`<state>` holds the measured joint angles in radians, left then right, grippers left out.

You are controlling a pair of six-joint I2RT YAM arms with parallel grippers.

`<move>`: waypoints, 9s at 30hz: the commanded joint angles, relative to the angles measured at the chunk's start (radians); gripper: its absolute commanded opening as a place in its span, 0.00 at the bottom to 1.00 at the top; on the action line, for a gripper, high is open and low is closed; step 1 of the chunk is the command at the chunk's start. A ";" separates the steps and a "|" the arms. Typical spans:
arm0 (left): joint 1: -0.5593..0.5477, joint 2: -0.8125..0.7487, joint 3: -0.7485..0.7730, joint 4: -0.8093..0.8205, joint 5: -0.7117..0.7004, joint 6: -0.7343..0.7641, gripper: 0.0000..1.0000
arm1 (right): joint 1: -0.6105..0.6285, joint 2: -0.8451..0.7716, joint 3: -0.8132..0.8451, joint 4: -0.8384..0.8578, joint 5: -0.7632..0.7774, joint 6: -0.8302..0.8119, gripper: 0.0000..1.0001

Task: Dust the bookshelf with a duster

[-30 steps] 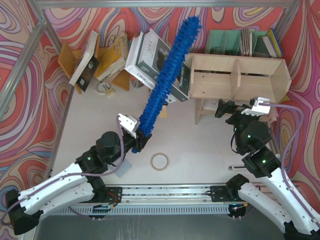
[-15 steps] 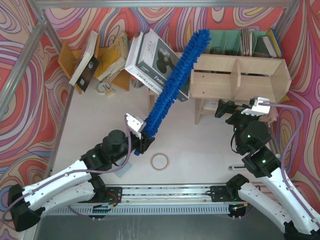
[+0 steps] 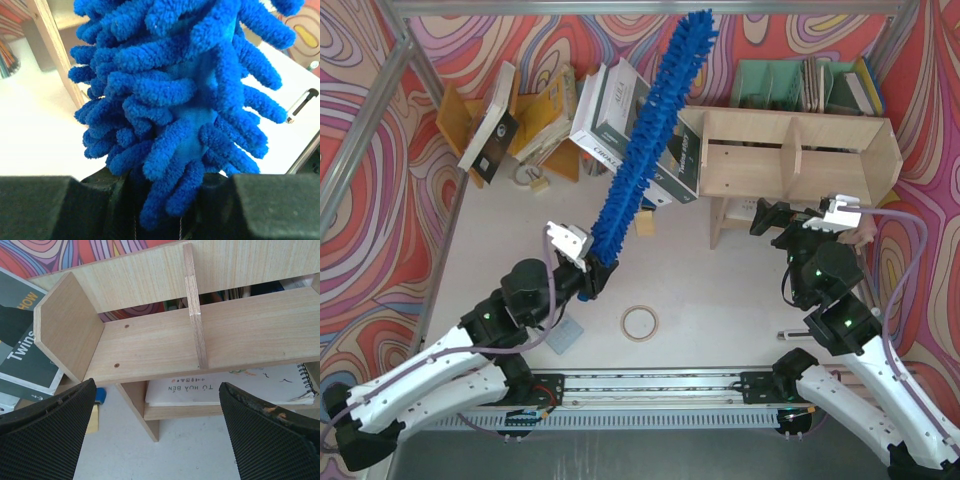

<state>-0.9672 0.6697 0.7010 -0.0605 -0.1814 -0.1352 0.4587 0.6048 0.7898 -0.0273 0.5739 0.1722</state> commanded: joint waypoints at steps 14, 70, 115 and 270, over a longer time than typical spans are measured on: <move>-0.002 0.207 -0.142 0.241 0.097 -0.125 0.00 | 0.001 -0.009 0.020 0.008 0.007 -0.011 0.99; -0.102 0.432 0.277 -0.054 -0.007 -0.441 0.00 | 0.001 -0.020 0.141 -0.082 0.032 0.045 0.99; -0.251 1.157 1.200 -0.474 0.069 -0.442 0.00 | 0.001 0.079 0.554 -0.294 0.186 0.092 0.99; -0.304 0.857 0.781 -0.734 -0.034 -0.534 0.00 | 0.002 0.033 0.424 -0.221 0.272 0.066 0.99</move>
<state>-1.2903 1.5139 1.4975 -0.7963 -0.2539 -0.6544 0.4587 0.6510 1.2217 -0.2745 0.8192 0.2504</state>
